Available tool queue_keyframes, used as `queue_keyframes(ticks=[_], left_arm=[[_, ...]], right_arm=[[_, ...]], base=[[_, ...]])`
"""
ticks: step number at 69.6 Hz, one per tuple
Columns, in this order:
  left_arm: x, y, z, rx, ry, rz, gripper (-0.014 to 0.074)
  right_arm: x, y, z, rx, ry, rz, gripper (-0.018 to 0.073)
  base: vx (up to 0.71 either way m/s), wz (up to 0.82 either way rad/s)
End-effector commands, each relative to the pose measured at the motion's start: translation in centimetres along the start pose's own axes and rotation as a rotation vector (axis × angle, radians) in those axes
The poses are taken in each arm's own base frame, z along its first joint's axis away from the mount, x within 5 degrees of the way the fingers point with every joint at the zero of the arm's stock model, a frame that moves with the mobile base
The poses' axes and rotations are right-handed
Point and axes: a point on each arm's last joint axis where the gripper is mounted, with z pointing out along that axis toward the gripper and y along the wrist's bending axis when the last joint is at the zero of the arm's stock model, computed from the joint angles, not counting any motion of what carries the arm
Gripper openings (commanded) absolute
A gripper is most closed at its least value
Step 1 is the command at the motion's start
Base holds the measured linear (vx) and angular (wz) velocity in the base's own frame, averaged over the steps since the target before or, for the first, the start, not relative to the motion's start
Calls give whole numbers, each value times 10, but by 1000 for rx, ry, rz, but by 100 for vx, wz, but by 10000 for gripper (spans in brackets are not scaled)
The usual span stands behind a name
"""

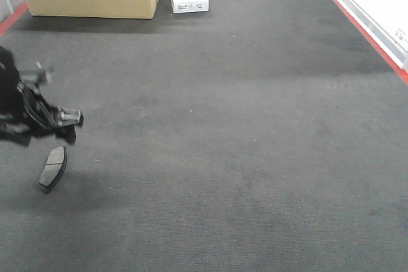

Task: Move and align brake pads A on conveyor
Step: 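Open the left gripper to release the pad and raise it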

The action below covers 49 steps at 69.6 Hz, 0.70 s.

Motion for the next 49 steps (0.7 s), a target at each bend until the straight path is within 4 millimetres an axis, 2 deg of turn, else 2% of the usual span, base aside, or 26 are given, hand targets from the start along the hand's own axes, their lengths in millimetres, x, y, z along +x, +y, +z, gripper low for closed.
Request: queue_keyframes(ticks=[1,14,21,30,40,49], left_arm=[[-1,-7,-58,55,-154,7,563],[19,-8,-127,71,-279,29,543],[38,-6,-173,82,-383,33,544],[63,-3,-219,97,-509,36,544],[99,1,-262,118,-616,39,544],[132,4,-291,142,-684,41,544]], right_arm=[[-12,0,-7,1,-105,-8,-8],[-12,0,-7,1,-105,-8,-8],[-12,0,-7,1,-105,-8,-8],[-12,0,-7,1,-105,-8,-8],[-12,0,-7,1,-105,-8,-8],[-12,0,-7,1,-105,-8,-8]], base=[[0,0],[0,0],[0,0],[0,0],[0,0],[0,0]])
